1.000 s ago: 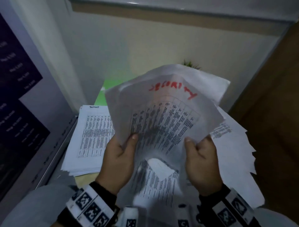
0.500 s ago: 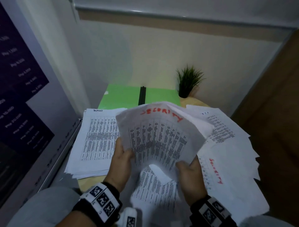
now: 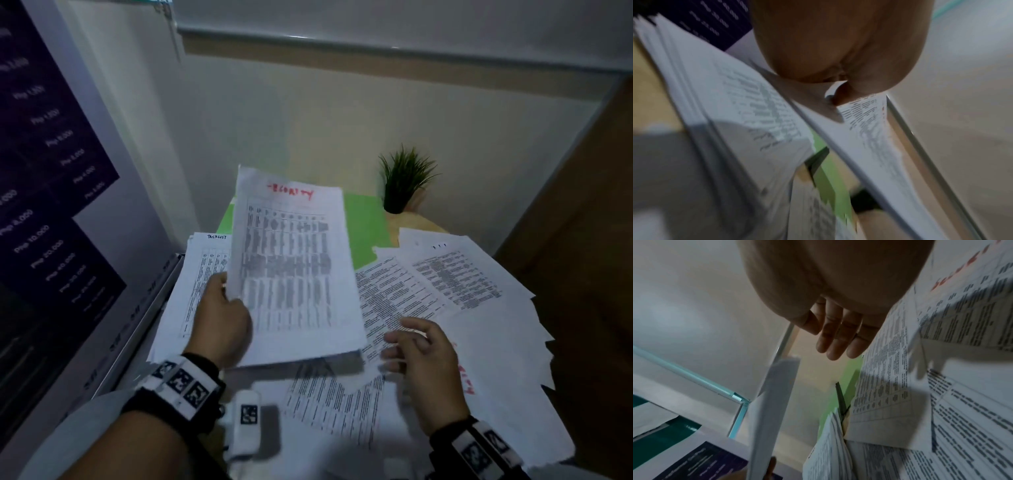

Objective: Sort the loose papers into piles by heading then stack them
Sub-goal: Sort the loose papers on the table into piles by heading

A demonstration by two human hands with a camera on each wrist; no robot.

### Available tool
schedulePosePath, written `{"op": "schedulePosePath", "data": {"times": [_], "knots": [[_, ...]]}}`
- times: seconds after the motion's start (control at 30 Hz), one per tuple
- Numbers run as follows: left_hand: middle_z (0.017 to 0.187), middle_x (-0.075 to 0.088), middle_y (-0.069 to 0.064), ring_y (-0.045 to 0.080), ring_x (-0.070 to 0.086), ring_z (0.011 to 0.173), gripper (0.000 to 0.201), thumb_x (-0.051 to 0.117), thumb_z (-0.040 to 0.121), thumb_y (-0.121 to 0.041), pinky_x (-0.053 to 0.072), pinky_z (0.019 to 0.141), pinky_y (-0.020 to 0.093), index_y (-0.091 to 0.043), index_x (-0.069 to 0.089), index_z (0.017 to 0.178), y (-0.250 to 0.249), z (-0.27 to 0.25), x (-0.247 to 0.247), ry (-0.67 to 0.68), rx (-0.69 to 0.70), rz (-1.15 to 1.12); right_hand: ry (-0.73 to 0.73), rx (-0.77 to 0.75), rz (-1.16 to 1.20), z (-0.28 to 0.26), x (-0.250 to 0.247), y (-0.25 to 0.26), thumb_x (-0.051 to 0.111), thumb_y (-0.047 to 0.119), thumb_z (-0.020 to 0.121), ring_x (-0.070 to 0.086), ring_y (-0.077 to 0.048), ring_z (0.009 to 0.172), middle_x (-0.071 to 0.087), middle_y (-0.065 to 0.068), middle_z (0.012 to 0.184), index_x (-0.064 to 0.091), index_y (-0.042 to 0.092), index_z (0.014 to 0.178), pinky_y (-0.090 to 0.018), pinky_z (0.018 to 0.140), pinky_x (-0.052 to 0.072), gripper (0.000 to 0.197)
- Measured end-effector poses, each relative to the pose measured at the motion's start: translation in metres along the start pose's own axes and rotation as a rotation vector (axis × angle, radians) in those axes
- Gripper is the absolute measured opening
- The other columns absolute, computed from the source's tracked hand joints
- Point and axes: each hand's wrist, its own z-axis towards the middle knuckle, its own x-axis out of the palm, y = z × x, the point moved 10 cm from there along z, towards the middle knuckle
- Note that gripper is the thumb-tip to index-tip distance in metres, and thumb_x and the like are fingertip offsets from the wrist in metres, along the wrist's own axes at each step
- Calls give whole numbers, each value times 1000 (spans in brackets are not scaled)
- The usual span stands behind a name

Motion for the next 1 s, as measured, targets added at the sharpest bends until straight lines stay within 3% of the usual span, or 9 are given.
{"op": "schedulePosePath", "data": {"times": [0.17, 0.27, 0.33, 0.47, 0.6, 0.7, 0.8, 0.93, 1.0], "knots": [[106, 63, 9, 32, 62, 92, 48, 51, 89, 9, 53, 81, 40, -10, 47, 133, 8, 57, -52, -93, 12, 276, 2, 16, 35, 7, -13, 2, 53, -8, 100, 59, -35, 74, 71, -29, 96, 61, 10, 114, -38, 61, 49, 25], [101, 60, 13, 29, 58, 83, 32, 41, 95, 12, 47, 71, 35, -5, 50, 121, 31, 73, -69, -101, -81, 297, -6, 22, 37, 14, -18, 1, 55, -8, 98, 59, -39, 75, 68, -33, 97, 58, 4, 119, -41, 63, 48, 24], [113, 62, 24, 43, 61, 97, 34, 38, 96, 11, 50, 78, 43, -2, 50, 126, 47, 81, -74, -104, -137, 268, -17, 39, 15, 16, -20, 0, 58, -6, 97, 60, -40, 75, 68, -33, 96, 59, 4, 119, -43, 66, 48, 24], [108, 65, 13, 31, 59, 91, 37, 43, 93, 2, 45, 78, 38, -11, 54, 125, 64, 91, -88, -135, -215, 316, -16, 81, -28, 16, -20, -3, 60, -2, 96, 63, -41, 74, 71, -31, 96, 61, 7, 116, -51, 70, 51, 22], [118, 67, 16, 33, 62, 93, 48, 45, 90, 4, 52, 81, 43, -10, 52, 135, 66, 93, -88, -118, -232, 302, -35, 116, -30, 21, -24, -6, 61, -3, 96, 60, -37, 74, 66, -39, 99, 60, 6, 115, -46, 67, 45, 20], [124, 62, 17, 31, 58, 98, 56, 48, 93, 5, 44, 83, 38, -7, 43, 147, 55, 89, -80, -120, -179, 297, -65, 134, -91, 37, -34, -8, 62, 2, 98, 57, -32, 72, 66, -31, 87, 61, 9, 115, -40, 62, 45, 18], [135, 54, 13, 36, 56, 119, 61, 60, 95, -4, 47, 94, 44, -16, 39, 151, 49, 77, -62, -65, -128, 292, -113, 85, -254, 72, -51, -4, 62, 7, 97, 56, -26, 71, 67, -18, 89, 62, 12, 117, -39, 63, 47, 21], [123, 68, 9, 28, 63, 109, 32, 66, 93, -8, 51, 90, 44, -24, 66, 121, 26, 43, -20, 108, 35, 354, -139, 78, -519, 127, -72, -2, 69, 13, 92, 64, -24, 98, 66, -7, 119, 61, 18, 118, -40, 96, 55, 27], [108, 74, 0, 19, 68, 97, 19, 67, 95, -15, 53, 88, 43, -31, 71, 103, 16, 19, 1, 213, 81, 324, -85, 109, -746, 153, -78, -3, 72, 17, 91, 62, -25, 110, 62, -5, 128, 58, 17, 131, -34, 99, 51, 43]]}}
